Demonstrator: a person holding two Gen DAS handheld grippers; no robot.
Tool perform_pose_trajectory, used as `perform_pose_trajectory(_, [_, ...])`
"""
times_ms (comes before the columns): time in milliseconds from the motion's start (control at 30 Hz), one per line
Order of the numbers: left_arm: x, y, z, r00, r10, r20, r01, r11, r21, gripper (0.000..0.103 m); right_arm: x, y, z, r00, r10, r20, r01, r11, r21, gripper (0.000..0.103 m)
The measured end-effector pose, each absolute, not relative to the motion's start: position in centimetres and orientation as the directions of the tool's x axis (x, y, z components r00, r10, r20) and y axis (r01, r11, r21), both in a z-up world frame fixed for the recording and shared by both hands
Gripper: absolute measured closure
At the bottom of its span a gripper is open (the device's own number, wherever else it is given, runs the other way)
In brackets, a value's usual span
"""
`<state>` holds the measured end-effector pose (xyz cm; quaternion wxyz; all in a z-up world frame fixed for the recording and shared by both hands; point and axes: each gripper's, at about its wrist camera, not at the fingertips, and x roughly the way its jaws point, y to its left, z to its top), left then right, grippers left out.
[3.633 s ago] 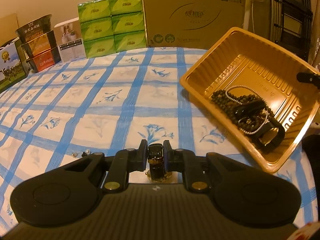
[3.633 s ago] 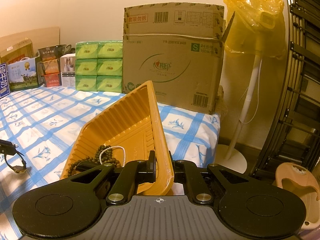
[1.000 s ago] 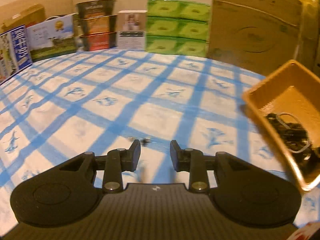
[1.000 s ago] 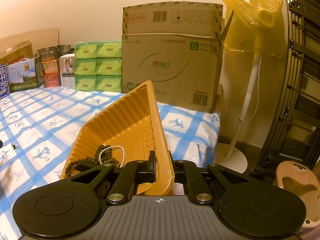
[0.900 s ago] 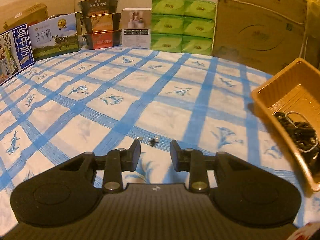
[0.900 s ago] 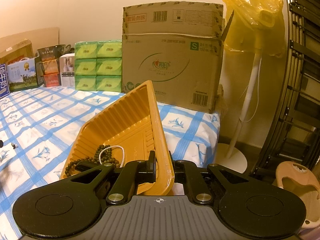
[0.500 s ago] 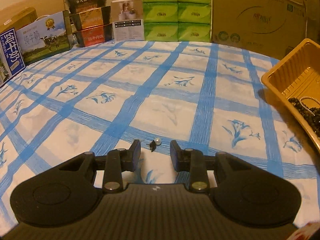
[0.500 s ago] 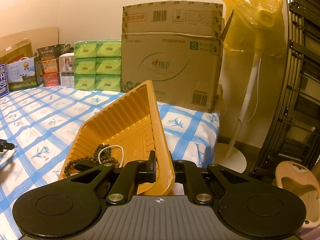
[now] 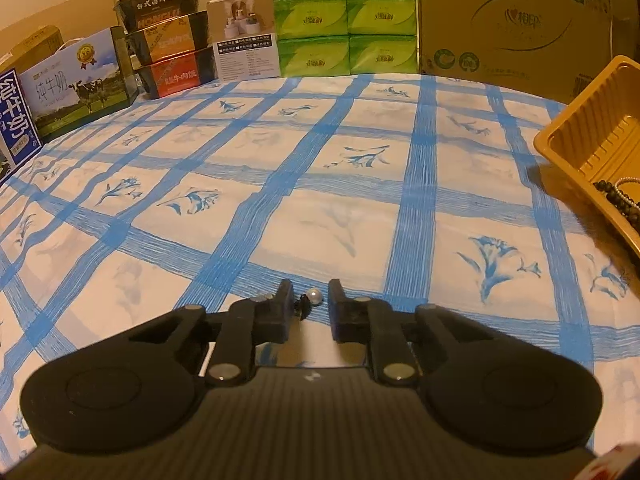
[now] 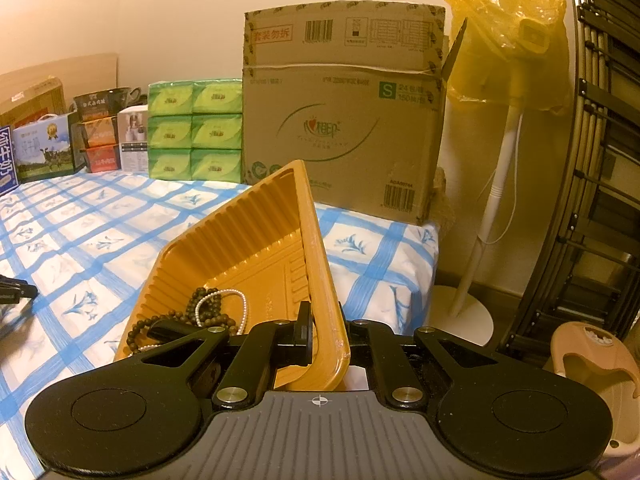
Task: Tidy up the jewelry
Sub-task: 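Close the left tool on one small silver stud, then carry the silver stud into the orange tray and open the left tool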
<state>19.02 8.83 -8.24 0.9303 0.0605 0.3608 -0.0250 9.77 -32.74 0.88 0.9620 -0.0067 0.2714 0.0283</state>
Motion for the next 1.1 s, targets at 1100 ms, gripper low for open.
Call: perform_pose_trajectory(1100, [14.6,5.3,-3.9,0.773,-0.062,-0.632,0.117,0.992,0.045,0.098,9.6,-32.7,0.8,0.852,0.053,-0.52,-0.061,0.998,0.003,0.095])
